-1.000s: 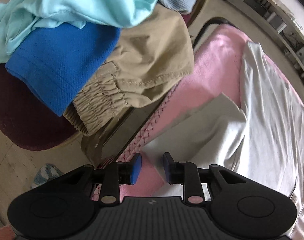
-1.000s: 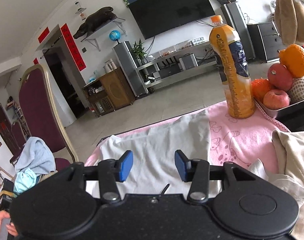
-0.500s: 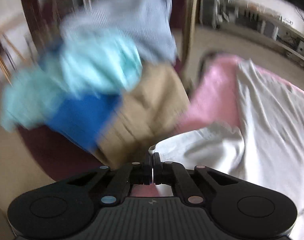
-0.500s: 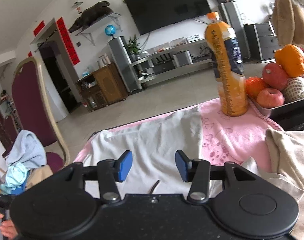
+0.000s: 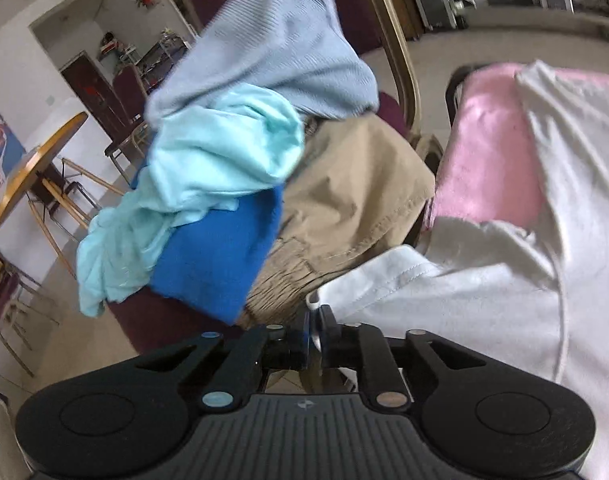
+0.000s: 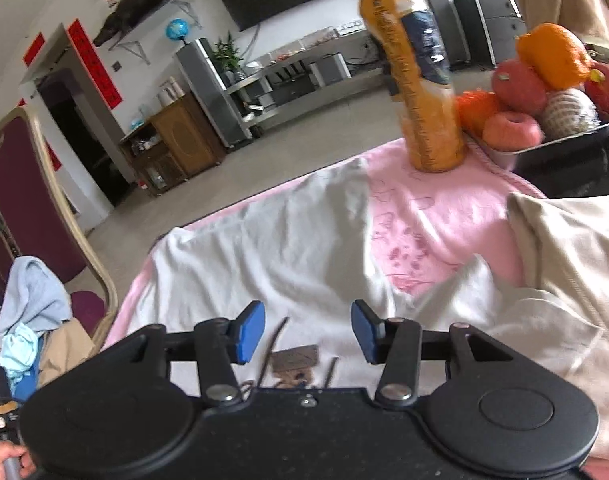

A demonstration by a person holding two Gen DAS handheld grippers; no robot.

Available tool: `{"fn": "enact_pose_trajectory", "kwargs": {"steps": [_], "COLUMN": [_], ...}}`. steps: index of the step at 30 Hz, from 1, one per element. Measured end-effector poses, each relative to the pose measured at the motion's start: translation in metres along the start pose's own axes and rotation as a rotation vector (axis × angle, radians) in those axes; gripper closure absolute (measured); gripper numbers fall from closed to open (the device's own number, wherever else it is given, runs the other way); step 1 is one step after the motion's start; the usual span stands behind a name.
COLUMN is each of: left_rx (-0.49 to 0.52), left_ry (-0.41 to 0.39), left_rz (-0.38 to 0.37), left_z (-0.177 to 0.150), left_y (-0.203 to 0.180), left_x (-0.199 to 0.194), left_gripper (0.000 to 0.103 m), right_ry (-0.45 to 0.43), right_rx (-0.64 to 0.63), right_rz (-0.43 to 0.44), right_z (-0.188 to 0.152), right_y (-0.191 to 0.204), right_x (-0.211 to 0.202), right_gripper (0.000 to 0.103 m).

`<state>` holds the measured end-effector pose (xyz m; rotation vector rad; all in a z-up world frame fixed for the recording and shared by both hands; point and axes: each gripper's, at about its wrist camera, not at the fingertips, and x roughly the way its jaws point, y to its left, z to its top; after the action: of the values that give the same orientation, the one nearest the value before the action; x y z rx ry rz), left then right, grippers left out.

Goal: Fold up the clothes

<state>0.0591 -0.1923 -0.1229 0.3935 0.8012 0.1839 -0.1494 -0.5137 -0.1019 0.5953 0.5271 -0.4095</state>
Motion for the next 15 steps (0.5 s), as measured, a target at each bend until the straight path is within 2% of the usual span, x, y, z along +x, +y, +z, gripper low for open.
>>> {"fn": "enact_pose_trajectory", "kwargs": {"steps": [1, 3, 6, 8, 10, 11, 12, 13, 15], "left_rx": [-0.021, -0.057, -0.031, 0.039, 0.103, 0.140, 0.176, 0.208, 0.267], "left_ry": [-0.005, -0.021, 0.007, 0.037, 0.078, 0.109, 0.139, 0.169, 0.197], "left_rz": [-0.030, -0.154, -0.404, -0.534, -0.621, -0.655, -0.687, -0.713, -0.758], "left_z": [-0.002, -0.006, -0.011, -0.017, -0.027, -0.034, -0.040, -0.047, -0.060], "left_y": [0.006, 0.014, 0.019, 0.013, 0.001, -0.009, -0.019, -0.029, -0.046], "left_x": [-0.009, -0.034, -0.065, -0.081, -0.091, -0.092, -0.092, -0.091, -0.091], "left_gripper": [0.083, 0.078, 0.075, 0.072, 0.073, 0.076, 0.078, 0.079, 0.085], "right_ry": [-0.005, -0.011, -0.010, 0.005, 0.070, 0.106, 0.148, 0.199, 0.332], "right_rx": [-0.004, -0.012, -0.015, 0.003, 0.059, 0.068, 0.066, 0.045, -0.014], "right_rz": [-0.007, -0.009, -0.004, 0.016, 0.065, 0.052, 0.028, 0.009, -0.012], "right_z": [0.001, 0.005, 0.013, 0.017, 0.016, 0.013, 0.008, 0.001, -0.022], "right_y": [-0.002, -0.005, -0.010, -0.014, -0.022, -0.023, -0.021, -0.017, -0.004], "right_x": [-0.004, -0.023, -0.053, -0.074, -0.086, -0.086, -0.081, -0.072, -0.045], "right_gripper": [0.056, 0.056, 0.056, 0.056, 0.056, 0.057, 0.062, 0.076, 0.085]}}
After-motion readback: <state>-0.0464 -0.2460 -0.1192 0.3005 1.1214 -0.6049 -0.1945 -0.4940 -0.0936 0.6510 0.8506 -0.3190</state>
